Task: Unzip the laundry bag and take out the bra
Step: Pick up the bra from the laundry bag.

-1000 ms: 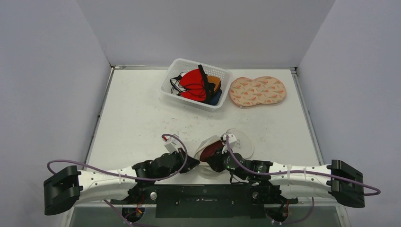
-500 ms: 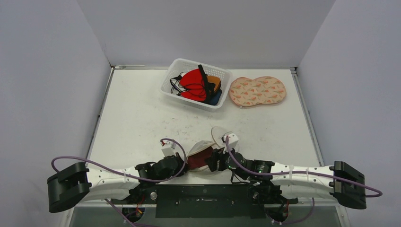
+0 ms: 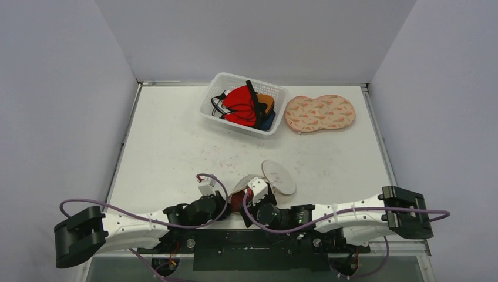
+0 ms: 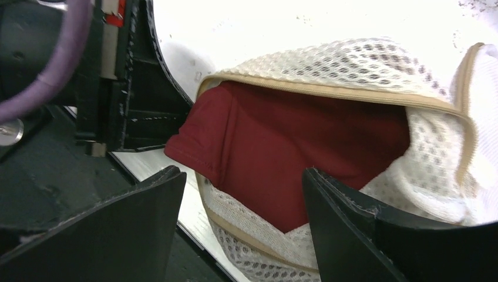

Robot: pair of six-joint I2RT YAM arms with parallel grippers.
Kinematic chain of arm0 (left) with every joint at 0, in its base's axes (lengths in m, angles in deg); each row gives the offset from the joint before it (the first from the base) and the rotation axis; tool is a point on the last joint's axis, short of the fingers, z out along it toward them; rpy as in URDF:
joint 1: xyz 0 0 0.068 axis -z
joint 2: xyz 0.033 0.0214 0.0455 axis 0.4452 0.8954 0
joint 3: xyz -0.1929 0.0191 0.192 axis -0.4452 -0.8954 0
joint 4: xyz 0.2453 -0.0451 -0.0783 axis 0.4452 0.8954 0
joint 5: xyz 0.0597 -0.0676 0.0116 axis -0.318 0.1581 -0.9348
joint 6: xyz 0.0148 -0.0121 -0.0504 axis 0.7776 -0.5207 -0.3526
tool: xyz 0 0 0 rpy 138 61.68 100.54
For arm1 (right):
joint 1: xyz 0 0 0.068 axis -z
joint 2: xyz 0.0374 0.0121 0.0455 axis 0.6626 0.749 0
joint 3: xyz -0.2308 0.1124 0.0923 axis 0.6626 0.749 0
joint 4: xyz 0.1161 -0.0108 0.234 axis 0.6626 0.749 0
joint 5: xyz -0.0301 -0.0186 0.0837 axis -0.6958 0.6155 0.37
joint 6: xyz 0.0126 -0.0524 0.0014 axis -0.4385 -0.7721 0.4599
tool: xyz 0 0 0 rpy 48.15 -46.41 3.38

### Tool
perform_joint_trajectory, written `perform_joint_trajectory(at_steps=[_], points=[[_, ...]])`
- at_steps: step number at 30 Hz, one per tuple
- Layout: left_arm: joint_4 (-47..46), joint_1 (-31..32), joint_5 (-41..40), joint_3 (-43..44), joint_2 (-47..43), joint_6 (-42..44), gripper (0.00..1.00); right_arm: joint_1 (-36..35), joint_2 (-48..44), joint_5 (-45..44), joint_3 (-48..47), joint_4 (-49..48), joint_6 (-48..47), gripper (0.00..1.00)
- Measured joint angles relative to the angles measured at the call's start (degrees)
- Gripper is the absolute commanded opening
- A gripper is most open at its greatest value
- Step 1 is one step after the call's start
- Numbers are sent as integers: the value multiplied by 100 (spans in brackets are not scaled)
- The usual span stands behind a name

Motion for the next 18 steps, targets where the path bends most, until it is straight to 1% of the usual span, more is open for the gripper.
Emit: perform_joint_trajectory(at_steps=[6, 13, 16, 18], points=[[-286, 0, 61, -166, -197, 153, 0, -24, 549, -35, -70, -219, -205, 75], [-564, 0, 129, -197, -186, 269, 0, -24, 1064, -160, -358, -400, -315, 75], [-654, 0, 179, -197, -144, 282, 0, -24, 1331, -293, -485, -455, -345, 74], [-686, 0, 203, -199, -122, 286, 0, -24, 1484, -409, -551, -448, -369, 71]])
